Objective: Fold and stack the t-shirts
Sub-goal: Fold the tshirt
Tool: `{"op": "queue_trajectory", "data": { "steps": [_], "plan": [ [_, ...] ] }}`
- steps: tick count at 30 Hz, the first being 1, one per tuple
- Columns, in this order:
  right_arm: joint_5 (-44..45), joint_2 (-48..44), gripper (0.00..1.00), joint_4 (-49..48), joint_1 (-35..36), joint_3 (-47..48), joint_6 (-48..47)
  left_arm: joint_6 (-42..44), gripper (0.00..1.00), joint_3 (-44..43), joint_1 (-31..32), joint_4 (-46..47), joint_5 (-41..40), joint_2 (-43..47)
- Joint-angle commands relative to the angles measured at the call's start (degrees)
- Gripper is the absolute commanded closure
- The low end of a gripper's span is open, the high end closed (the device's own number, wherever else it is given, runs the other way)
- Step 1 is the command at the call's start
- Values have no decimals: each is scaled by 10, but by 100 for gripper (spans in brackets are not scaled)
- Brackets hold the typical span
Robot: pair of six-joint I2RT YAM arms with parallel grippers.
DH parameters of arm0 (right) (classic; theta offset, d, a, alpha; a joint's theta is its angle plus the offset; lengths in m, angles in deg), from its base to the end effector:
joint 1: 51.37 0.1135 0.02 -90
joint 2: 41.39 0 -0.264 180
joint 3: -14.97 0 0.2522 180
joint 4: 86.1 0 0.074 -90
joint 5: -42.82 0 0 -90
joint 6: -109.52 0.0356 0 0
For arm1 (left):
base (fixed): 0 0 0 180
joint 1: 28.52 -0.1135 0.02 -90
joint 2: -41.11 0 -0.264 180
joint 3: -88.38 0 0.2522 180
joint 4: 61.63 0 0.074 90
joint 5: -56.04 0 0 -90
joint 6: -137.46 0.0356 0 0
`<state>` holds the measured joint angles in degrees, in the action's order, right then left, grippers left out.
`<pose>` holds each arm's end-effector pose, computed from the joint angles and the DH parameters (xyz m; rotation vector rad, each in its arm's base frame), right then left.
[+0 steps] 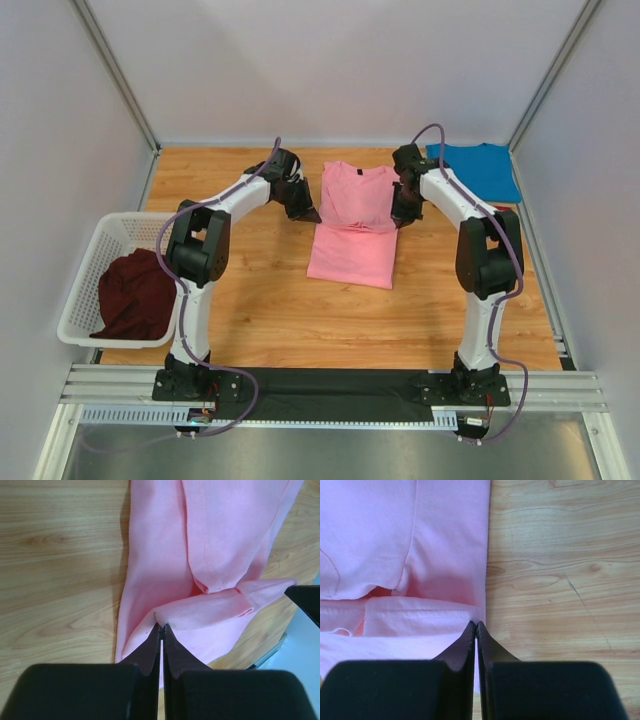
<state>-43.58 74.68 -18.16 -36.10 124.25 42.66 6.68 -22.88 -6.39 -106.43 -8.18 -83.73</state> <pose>0.4012 0.1072 0.2152 0.2090 2.8615 0.0414 0.4310 -0.1920 0.1806 -0.2697 2.7419 -0.9430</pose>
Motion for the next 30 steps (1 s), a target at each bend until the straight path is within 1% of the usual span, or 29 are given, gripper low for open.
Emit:
{"op": "queue_trajectory", "data": {
  "steps": [1, 7, 9, 14, 16, 17, 19, 20, 21, 22, 23, 25, 26, 27, 28, 30],
  "plan": [
    [7, 3, 100, -14, -9, 23, 4, 3, 100, -31, -3, 5, -16, 8],
    [0, 15, 100, -16, -11, 31, 4, 1, 100, -43, -3, 11, -3, -8],
    [-3, 21, 99, -18, -12, 33, 3, -1, 100, -52, -3, -3, -5, -19],
    [-5, 36, 97, -19, -13, 44, -1, -2, 100, -56, -3, -1, -3, -28],
    [-6, 48, 96, -16, -17, 63, 2, -1, 92, -64, -4, 0, -6, -30],
    [-8, 50, 94, -13, -19, 70, 2, 0, 90, -69, -4, -9, -12, -31],
    [-9, 60, 91, 1, -26, 100, 9, 1, 83, -87, -8, -20, -19, -33],
    [-10, 62, 86, 10, -28, 109, 9, 1, 79, -93, -9, -35, -26, -33],
    [-9, 62, 83, 16, -29, 118, 9, 2, 73, -100, -11, -45, -29, -31],
    [-4, 57, 80, 18, -29, 123, 9, 9, 57, -104, -13, -52, -34, -29],
    [-4, 50, 77, 20, -29, 121, 7, 15, 57, -109, -14, -63, -47, -15],
    [-3, 29, 74, 18, -29, 106, 5, 27, 56, -105, -12, -67, -64, 4],
    [-2, 20, 74, 15, -30, 86, 5, 34, 56, -81, -11, -52, -71, 29],
    [-3, 8, 74, 9, -29, 70, 6, 36, 57, -64, -10, -38, -72, 43],
    [-15, -12, 75, 2, -28, 55, 7, 39, 57, -29, -6, -24, -71, 55],
    [-27, -31, 79, -21, -27, 9, 9, 46, 59, -1, -2, 12, -57, 79]
  ]
}}
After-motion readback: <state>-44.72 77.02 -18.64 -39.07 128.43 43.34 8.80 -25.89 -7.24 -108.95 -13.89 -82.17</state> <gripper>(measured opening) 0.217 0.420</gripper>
